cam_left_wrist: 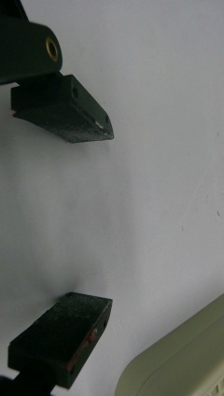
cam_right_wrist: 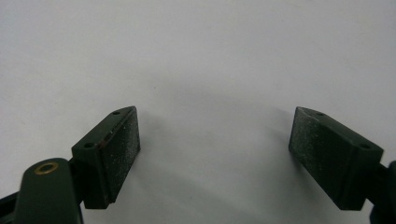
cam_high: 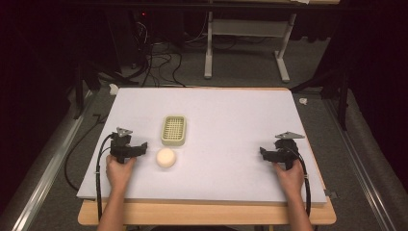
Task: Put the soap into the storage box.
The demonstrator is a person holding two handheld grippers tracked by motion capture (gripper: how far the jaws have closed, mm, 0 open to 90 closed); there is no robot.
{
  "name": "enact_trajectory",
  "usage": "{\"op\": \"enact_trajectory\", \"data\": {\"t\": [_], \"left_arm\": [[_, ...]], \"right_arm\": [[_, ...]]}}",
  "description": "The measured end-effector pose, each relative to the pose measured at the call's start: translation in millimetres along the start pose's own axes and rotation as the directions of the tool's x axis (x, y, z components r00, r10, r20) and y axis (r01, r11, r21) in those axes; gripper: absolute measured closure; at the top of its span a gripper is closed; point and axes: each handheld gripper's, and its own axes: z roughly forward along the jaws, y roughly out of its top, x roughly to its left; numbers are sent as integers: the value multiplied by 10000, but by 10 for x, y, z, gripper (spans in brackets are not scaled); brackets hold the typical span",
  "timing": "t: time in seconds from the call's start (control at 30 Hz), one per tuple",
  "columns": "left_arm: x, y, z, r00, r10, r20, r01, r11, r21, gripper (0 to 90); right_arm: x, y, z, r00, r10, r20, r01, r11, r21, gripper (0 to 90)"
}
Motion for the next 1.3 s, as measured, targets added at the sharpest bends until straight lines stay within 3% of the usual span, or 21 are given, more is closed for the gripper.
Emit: {"op": "enact_trajectory", "data": {"t": [0.7,1.13,1.3], "left_arm": [[19,10,3,9998,-108,143,107,9999,65,170],[16,20,0,9999,-24,150,22,9999,142,168],[-4,12,-34,9998,84,169,-84,10000,-42,162]], "right_arm": [[0,2,2,10000,-1,-6,1,10000,14,167],[-1,2,2,10000,0,-11,0,10000,16,167],[0,2,2,10000,14,-8,-14,10000,18,168]]}}
